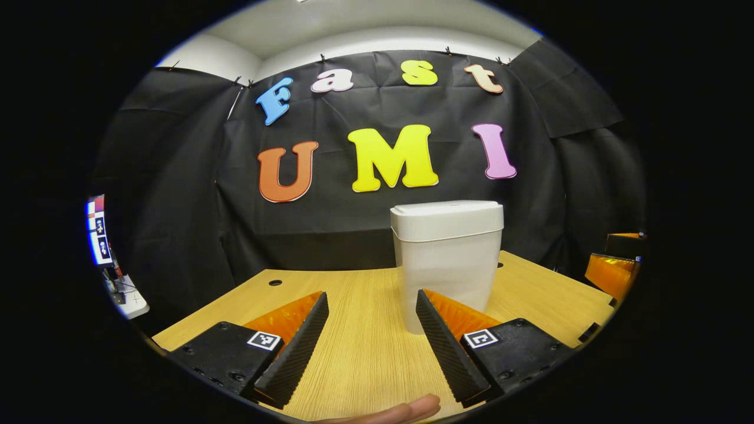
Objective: Press the lid of the desktop garbage bin to open it, pick up the crumpled paper on the desktop and throw it into the bin, then pick up the pop can on the desktop and drop it into the bin, and finally close the garbage bin lid.
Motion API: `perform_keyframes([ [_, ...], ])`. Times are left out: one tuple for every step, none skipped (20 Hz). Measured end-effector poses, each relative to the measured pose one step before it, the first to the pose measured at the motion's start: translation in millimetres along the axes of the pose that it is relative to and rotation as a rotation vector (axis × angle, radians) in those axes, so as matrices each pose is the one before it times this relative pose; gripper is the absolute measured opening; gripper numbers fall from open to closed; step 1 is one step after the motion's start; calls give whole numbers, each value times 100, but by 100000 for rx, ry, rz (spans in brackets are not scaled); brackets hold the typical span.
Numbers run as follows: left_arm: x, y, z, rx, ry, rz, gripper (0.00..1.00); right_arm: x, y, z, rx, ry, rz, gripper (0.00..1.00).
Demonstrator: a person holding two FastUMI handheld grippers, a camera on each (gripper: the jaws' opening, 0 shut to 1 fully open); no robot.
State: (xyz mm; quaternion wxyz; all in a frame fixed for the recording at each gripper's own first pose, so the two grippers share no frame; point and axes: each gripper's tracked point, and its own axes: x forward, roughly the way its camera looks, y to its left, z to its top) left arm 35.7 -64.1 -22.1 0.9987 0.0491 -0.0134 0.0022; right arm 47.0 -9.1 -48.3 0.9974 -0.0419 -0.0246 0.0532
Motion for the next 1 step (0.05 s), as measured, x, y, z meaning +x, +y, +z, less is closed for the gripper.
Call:
perform_keyframes([
  [14, 4, 151, -889, -784, 195, 96, -19, 75, 166, -741, -506, -58, 97],
])
